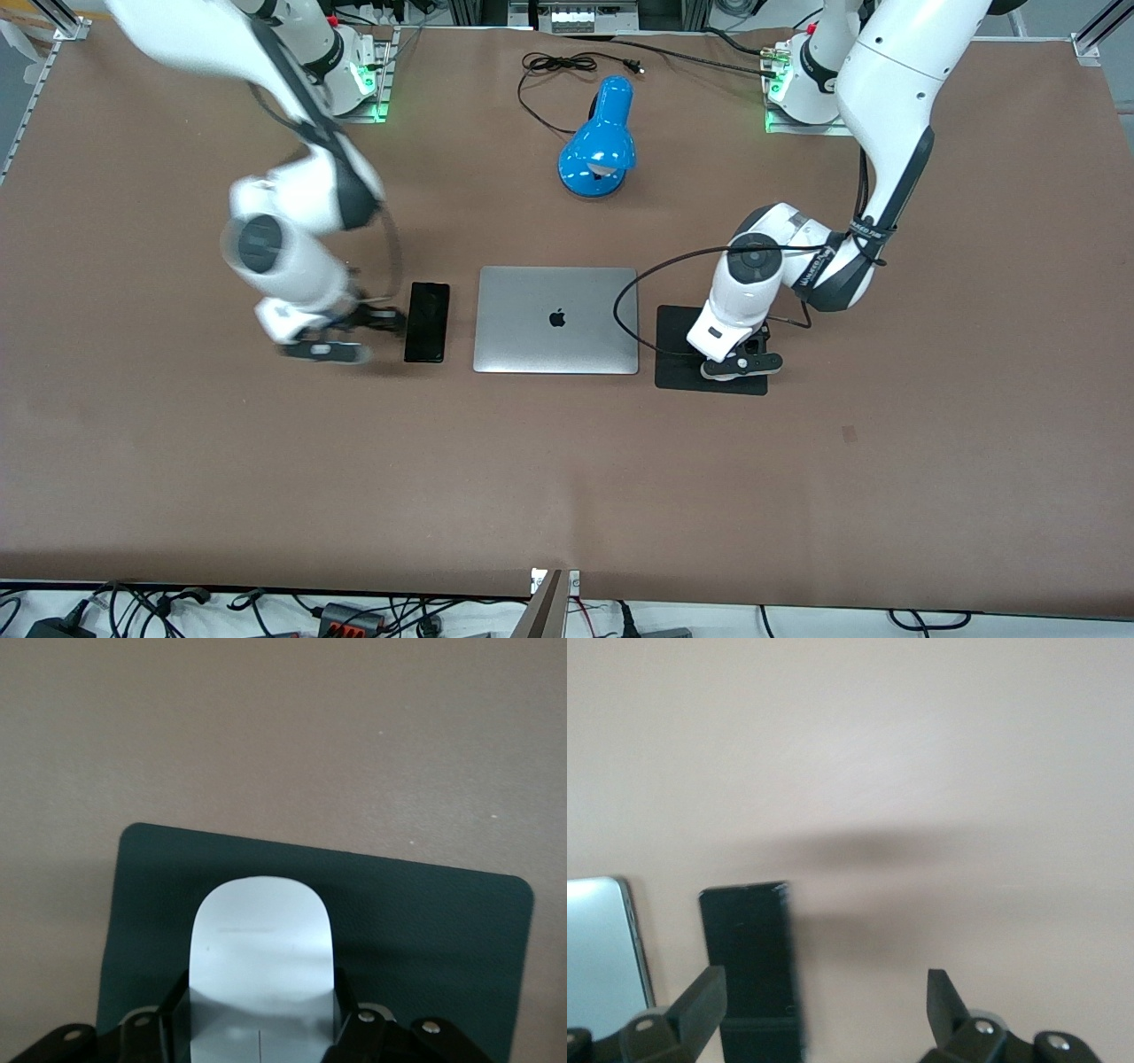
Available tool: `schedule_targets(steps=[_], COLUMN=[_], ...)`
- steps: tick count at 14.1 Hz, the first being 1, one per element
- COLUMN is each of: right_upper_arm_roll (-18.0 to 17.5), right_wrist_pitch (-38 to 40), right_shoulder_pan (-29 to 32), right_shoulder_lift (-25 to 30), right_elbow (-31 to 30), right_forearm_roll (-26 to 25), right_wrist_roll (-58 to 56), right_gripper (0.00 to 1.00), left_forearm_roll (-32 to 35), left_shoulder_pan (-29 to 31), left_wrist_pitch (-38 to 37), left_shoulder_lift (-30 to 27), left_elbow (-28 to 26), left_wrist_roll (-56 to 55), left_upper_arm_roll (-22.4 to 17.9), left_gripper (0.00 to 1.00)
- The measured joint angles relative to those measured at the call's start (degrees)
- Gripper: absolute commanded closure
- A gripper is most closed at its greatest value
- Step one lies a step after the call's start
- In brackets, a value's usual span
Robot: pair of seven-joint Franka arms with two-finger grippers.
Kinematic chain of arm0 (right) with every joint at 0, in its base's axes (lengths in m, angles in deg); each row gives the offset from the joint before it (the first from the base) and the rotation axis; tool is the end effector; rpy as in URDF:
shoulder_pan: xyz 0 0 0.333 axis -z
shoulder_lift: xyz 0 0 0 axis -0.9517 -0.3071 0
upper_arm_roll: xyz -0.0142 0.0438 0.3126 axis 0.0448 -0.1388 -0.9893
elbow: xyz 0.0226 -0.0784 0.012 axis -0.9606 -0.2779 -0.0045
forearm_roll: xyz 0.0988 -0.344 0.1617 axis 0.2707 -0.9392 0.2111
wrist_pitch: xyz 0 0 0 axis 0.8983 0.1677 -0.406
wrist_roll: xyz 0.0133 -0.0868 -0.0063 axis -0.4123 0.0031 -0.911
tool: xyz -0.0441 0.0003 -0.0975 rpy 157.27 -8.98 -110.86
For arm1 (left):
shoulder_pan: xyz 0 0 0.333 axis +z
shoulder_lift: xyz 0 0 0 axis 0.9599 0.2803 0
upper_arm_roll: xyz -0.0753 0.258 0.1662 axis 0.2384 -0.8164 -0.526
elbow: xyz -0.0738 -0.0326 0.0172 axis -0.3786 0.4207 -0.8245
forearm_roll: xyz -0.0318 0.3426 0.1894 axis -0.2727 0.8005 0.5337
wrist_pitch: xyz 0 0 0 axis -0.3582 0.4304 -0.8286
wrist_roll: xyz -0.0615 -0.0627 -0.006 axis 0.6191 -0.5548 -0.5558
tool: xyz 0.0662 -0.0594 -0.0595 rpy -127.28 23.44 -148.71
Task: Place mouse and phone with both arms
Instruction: 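Release the phone beside the laptop while the left gripper lowers the mouse, then open the left gripper on the mouse pad and lift it away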
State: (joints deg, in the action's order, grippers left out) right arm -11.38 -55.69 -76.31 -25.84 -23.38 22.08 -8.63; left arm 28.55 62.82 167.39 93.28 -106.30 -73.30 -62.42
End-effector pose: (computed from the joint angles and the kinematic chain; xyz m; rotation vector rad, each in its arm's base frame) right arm 0.6029 0.1413 0.3409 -3.1151 0.2358 -0.0215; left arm 0.5778 -0.2564 0.1860 -3.0221 -0.1540 -0.1685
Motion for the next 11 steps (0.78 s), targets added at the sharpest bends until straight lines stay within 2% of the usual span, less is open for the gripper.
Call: schedule_targets(steps=[1, 2, 4, 8, 11], right_upper_arm_roll=[0.0, 0.0, 0.3, 6.9, 7.7], right_wrist_pitch=[5.9, 11.1, 20.7, 34.5, 38.6], right_shoulder_pan=[2.9, 5.5, 9.8, 11.5, 11.4], right_shoulder_lift=[4.0, 7.4, 12.5, 13.9, 13.2], right_elbow=[2.3, 4.4, 9.0, 20.5, 22.2], right_forearm_roll=[0.0, 0.0, 0.0, 0.8, 2.6], right_wrist_roll=[-1.7, -3.7, -8.0, -12.0, -12.9], right_gripper=[0.0, 0.0, 0.0, 0.0, 0.0], left_forearm_roll=[0.6, 0.9, 1.0, 1.1, 1.3], left_shoulder_pan=[0.0, 0.0, 0.0, 0.0, 0.5], left_wrist_pitch=[0.0, 0.0, 0.4, 1.3, -0.3], left_shoulder_lift=[0.1, 0.3, 0.6, 0.7, -1.5], left_elbow=[0.0, -0.1, -0.1, 0.2, 2.2], left_wrist_roll=[-0.5, -0.9, -0.9, -0.7, 3.6], left_upper_arm_roll=[0.0, 0.0, 0.0, 0.0, -0.1], left_gripper=[0.49, 0.23, 0.0, 0.0, 0.0])
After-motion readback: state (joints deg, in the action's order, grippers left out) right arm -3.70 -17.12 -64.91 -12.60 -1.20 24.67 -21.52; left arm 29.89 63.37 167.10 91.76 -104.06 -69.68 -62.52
